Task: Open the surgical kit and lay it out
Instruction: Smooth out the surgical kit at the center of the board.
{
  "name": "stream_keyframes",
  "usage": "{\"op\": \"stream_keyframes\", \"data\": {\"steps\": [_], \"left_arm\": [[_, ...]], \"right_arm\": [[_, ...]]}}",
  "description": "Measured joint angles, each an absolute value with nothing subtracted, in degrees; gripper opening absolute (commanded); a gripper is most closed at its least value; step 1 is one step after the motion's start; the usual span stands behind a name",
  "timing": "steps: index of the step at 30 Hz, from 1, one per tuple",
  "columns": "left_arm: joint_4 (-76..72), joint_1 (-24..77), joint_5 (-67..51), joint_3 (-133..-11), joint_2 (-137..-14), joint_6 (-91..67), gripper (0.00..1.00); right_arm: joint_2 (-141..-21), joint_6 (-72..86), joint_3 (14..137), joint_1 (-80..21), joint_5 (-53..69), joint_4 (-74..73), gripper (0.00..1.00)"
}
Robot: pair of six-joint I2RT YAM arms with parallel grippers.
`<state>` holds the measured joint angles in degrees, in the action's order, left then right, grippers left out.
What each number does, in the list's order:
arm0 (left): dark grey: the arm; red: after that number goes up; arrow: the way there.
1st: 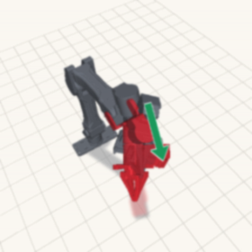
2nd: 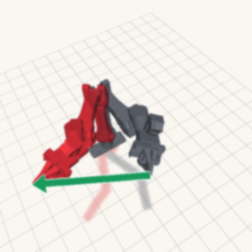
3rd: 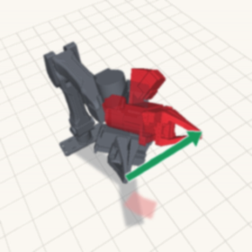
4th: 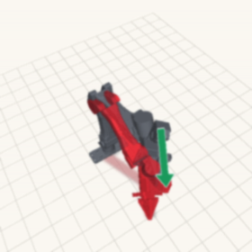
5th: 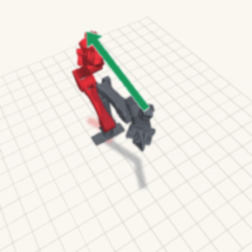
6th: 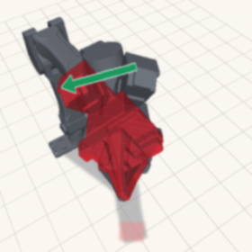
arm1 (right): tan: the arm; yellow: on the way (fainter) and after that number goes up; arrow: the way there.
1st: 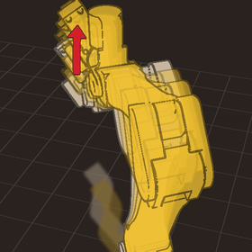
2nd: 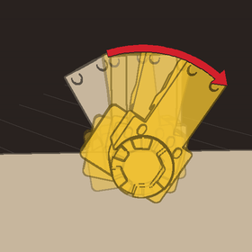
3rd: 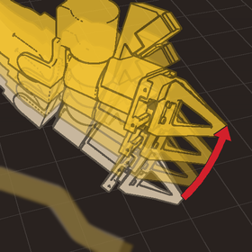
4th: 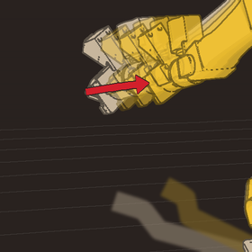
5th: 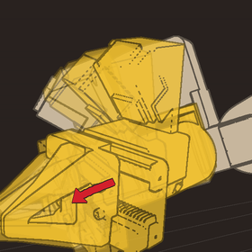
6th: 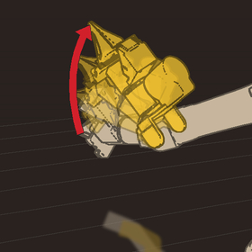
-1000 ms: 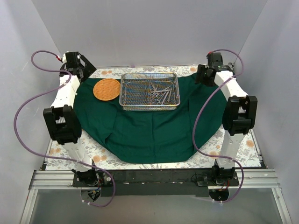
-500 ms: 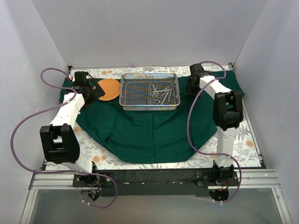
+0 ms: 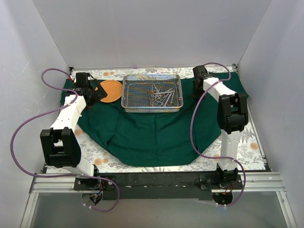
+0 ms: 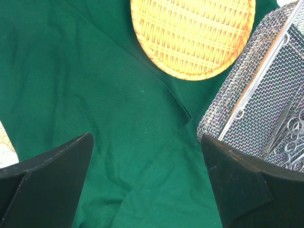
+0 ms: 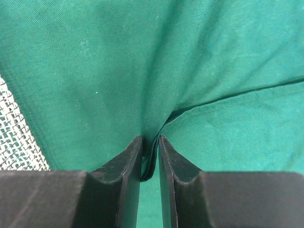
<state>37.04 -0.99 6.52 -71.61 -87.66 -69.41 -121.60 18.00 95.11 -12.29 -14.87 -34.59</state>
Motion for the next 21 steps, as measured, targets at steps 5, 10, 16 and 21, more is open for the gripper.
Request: {"op": "stream_keyframes", "data": {"steps": [5,10,16,21], "left_arm": [[37.04,-0.99,6.35,-71.61,-87.66,-69.38,0.98],[37.04,-0.99,6.17,-71.61,-87.66,-69.38,0.98],[37.04,-0.99,5.69,-71.61,-87.68,-69.38,0.98],[37.08,-0.99,5.28,-71.66,-87.68,-69.38,0.98]], "right_arm": [[-120.6,18.02,94.94,-12.29,-15.07,-34.65,0.24],[-118.93,17.85,93.78,-12.12,-15.11,-34.72,0.17],[-117.16,17.85,91.79,-11.57,-14.98,-34.76,0.09],[-116.71,18.0,90.45,-10.74,-14.41,-34.7,0.01]]}}
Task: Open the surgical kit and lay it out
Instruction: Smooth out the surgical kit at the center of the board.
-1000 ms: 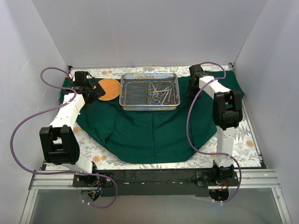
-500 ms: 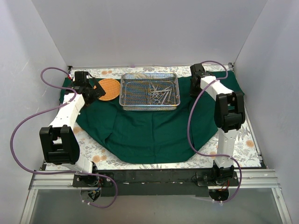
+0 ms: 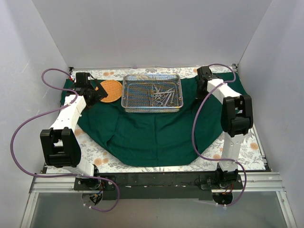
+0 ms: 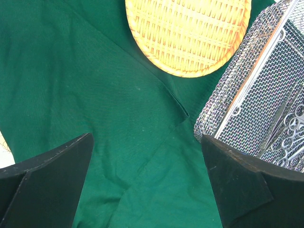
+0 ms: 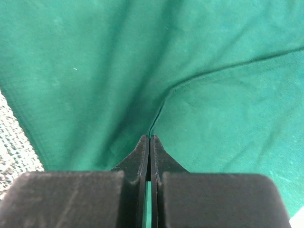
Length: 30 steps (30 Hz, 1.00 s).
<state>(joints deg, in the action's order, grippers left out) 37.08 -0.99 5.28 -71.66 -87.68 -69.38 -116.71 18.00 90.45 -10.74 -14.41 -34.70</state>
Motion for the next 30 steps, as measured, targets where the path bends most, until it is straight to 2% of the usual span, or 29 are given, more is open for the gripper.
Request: {"op": "stream_keyframes", "data": {"steps": [9,17,25,30], "left_arm": [[38.46,-0.99,6.94,-72.93,-87.68,-68.77,0.98],[42.22,-0.12,10.13,-77.45,-87.68,-68.38,0.98],[44.34,2.79,10.39,-79.79,-91.15,-68.82,0.98],[45.08,3.4,10.52,-80.95,-94.94,-69.45,0.98]], "right_arm": [[-108.07,19.03,84.55,-5.67,-20.38,-40.23,0.01],[-85.45,23.57,72.53,2.61,-34.83,-48.21,0.01],[-63.94,25.36,59.4,13.85,-42.63,-49.41,0.01],[-56.55,25.67,55.94,14.5,-48.93,-50.24,0.01]]}}
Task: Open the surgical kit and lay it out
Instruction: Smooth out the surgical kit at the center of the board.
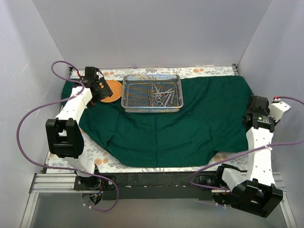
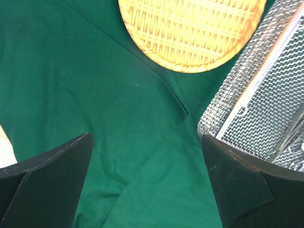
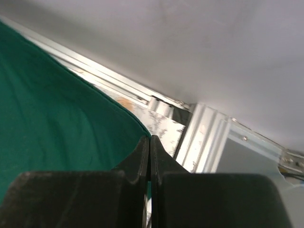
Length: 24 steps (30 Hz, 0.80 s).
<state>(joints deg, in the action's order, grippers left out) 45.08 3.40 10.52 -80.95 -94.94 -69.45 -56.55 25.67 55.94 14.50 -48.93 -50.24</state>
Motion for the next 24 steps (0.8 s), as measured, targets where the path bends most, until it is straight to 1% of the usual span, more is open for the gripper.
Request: {"op": "stream_keyframes", "data": {"steps": [1,2,3,4,6,7,9,10,14,20,24], "left_arm": [[45.21,3.49,10.52,-81.06,-95.35,-69.52,0.98],[45.25,3.51,10.52,-81.14,-95.85,-69.58,0.98],[45.43,3.55,10.52,-81.3,-96.23,-69.73,0.98],[45.47,3.62,10.52,-81.36,-96.53,-69.91,0.98],[45.5,3.66,10.52,-81.38,-96.66,-70.06,0.98],[45.47,3.73,10.52,-81.38,-96.71,-70.13,0.98],[45.47,3.9,10.63,-81.38,-96.71,-70.15,0.98],[45.45,3.99,10.72,-81.38,-96.73,-70.15,0.98],[45.19,4.29,10.96,-81.17,-96.71,-70.11,0.98],[44.21,5.96,12.03,-78.26,-96.68,-69.67,0.97],[44.23,8.01,13.28,-76.79,-96.71,-69.67,0.93]], "right_arm": [[-55.79,25.85,55.35,14.5,-49.95,-50.35,0.23],[-54.87,26.15,54.52,14.48,-51.16,-50.78,0.34],[-53.91,27.22,53.6,14.5,-52.53,-51.29,0.4],[-53.12,27.73,52.93,14.5,-53.76,-52.21,0.59],[-51.92,29.12,51.94,14.5,-55.37,-53.21,0.71],[-51.48,29.06,51.59,14.5,-56.01,-53.6,0.8],[-51.51,29.47,51.51,14.48,-56.66,-54.06,0.86],[-51.79,29.12,51.53,14.33,-56.77,-54.06,0.93],[-53.58,25.3,53.32,12.6,-54.37,-52.86,0.98],[-57.3,17.06,57.21,8.78,-40.01,-41.87,0.98],[-61.71,14.22,57.23,5.13,-30.2,-35.03,0.98]]}}
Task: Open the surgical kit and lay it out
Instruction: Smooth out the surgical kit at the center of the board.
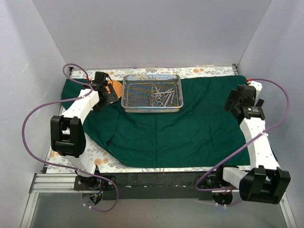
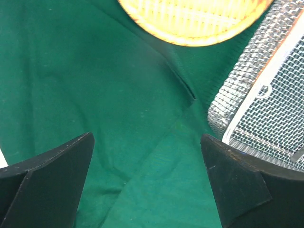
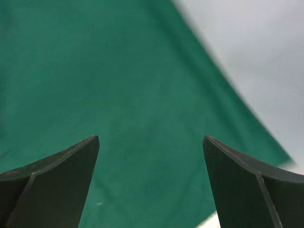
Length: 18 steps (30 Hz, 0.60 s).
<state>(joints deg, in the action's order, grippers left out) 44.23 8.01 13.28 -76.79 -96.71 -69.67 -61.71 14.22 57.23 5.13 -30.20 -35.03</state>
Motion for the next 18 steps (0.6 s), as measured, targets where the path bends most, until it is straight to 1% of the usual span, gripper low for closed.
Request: {"op": "stream_keyframes", "data": {"steps": [3,9,10,11,14,17,18], "left_arm": [[43.81,8.97,14.17,-76.79,-96.73,-70.43,0.9],[41.8,9.65,14.96,-77.47,-99.0,-74.7,0.79],[41.45,9.67,15.0,-77.87,-99.98,-75.48,0.78],[41.12,9.72,15.11,-78.3,-101.1,-76.09,0.74],[40.27,9.8,15.49,-79.61,-104.79,-77.87,0.67],[39.88,9.98,15.68,-80.73,-107.7,-79.09,0.64],[39.79,10.0,15.68,-81.03,-108.49,-79.42,0.61]], "right_arm": [[-65.56,12.95,57.19,1.74,-24.73,-31.4,0.98],[-71.59,11.35,57.19,-4.78,-17.65,-28.12,0.98],[-72.14,11.27,57.19,-5.34,-16.95,-28.01,0.97],[-72.75,11.07,57.19,-5.91,-16.03,-27.9,0.97],[-73.32,10.41,57.19,-6.68,-14.11,-27.29,0.97],[-73.45,10.0,57.19,-7.18,-12.78,-26.41,0.97],[-73.52,9.8,57.19,-7.27,-12.38,-26.26,0.97]]}}
